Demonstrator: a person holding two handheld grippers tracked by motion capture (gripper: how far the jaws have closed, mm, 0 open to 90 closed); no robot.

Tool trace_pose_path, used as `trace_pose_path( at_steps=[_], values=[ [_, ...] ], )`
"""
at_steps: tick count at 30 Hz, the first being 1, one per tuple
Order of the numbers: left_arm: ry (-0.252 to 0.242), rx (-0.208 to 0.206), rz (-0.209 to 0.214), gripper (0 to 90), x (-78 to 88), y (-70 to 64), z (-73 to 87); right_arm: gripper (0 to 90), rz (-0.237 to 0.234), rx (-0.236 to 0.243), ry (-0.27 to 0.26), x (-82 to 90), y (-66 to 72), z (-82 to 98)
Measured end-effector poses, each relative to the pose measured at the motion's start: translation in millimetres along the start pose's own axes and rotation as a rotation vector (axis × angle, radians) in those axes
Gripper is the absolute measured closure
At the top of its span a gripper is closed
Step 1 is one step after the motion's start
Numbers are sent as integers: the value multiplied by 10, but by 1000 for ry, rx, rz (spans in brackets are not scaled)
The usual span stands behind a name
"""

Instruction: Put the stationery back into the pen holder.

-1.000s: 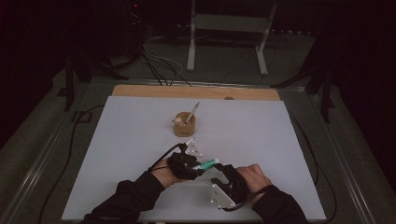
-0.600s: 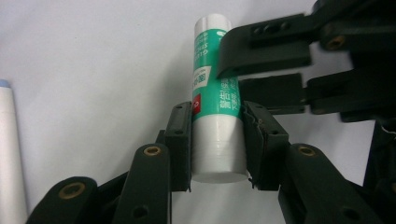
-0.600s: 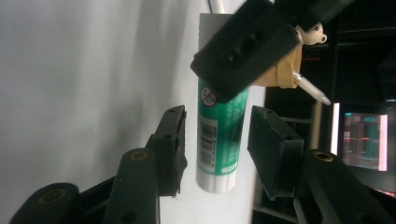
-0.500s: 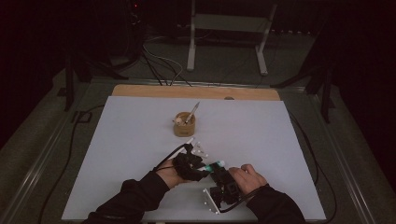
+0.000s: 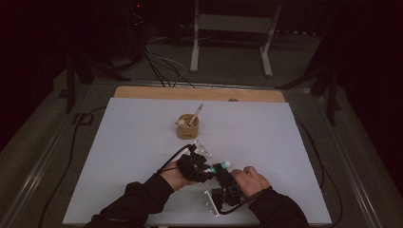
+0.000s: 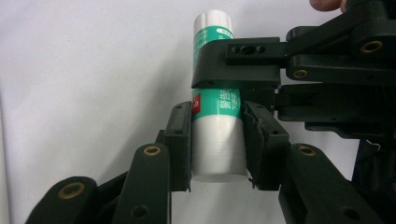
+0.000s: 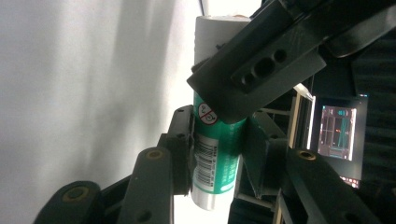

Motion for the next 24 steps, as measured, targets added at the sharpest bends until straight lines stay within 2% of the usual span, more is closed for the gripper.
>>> trace_pose_path(
  at_steps=[1, 3, 4, 5, 6, 8, 9, 10, 13, 14, 15, 16, 17, 18, 19, 20, 24],
  values=[
    [-20, 4, 21, 658, -4, 16, 10, 663, -3, -13, -1, -5, 4, 1],
    [-33, 0, 30, 641, -1, 20, 13, 663, 2, -24, -1, -4, 2, 10],
    [-73, -2, 56, 600, 4, 8, 16, 663, 1, -31, -3, -2, -1, 14],
    [-73, -2, 56, 565, 4, 8, 16, 663, 1, -31, -3, -2, -1, 14],
    [-117, -10, 50, 565, 23, 13, 20, 663, 3, -39, -6, -3, -10, 20],
    [-125, -25, 43, 484, 33, 18, 31, 663, 4, -62, -25, -9, -57, 35],
    [-147, -28, 43, 453, 49, 22, 37, 663, 3, -81, -27, -7, -67, 45],
    [-150, -24, 21, 449, 63, 43, 51, 663, -5, -90, -33, -8, -79, 53],
    [-196, -31, 0, 402, 141, 71, 78, 663, -24, -154, -38, -10, -96, 82],
    [-213, -36, -9, 402, 171, 79, 87, 663, -24, -154, -38, -10, -96, 82],
    [-235, -45, -6, 388, 207, 79, 96, 663, -34, -190, -34, -7, -117, 111],
    [-256, -33, -17, 378, 268, 103, 124, 663, -38, -213, -33, -7, -135, 128],
    [-256, -33, -17, 355, 268, 103, 124, 663, -38, -213, -33, -7, -135, 128],
    [-267, -30, -22, 355, 297, 114, 140, 663, -37, -244, -26, -3, -145, 146],
    [-268, -29, -27, 347, 327, 127, 164, 663, -57, -295, -41, 2, -178, 171],
    [-277, -27, -37, 347, 354, 141, 184, 663, -57, -295, -41, 2, -178, 171],
    [-297, -14, -63, 293, 451, 173, 283, 662, -86, -405, -59, 17, -245, 218]
  ],
)
Point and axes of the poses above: each handheld gripper's, and its own axes: x roughly backward along the jaws, z roughly out of its underside, y roughly to its left, the point moved 8 cm from there along -x, roughly forward along the jaws, and after that the axes turned 4 degrees about -x, right-handed, at the moved point
